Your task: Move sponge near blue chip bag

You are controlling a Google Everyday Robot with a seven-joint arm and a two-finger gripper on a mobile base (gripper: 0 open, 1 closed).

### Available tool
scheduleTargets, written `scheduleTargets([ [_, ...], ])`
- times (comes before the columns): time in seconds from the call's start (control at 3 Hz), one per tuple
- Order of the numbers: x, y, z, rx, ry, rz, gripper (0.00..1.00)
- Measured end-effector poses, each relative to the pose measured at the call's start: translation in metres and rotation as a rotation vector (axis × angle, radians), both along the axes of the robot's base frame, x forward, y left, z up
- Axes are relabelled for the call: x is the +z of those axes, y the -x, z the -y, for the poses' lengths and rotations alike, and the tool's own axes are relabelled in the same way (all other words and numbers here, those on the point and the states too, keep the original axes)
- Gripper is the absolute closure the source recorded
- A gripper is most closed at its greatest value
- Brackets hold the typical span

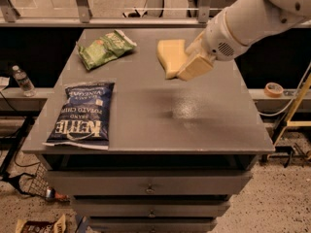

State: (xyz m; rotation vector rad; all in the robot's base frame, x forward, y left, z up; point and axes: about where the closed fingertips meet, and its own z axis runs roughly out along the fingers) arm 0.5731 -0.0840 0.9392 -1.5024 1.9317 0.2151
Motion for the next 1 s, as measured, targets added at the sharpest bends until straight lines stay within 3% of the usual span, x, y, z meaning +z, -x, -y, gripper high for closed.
scheduleTargets([
  [0.33,-0.013,0.024,-0.055,0.131,0.073,-0.006,1.0],
  [0.67,-0.047,0.045,-0.106,0.262,0.144,-0.054,1.0],
  [1.0,-0.079,0.052,-0.136,0.336,0.146,-0.126,1.0],
])
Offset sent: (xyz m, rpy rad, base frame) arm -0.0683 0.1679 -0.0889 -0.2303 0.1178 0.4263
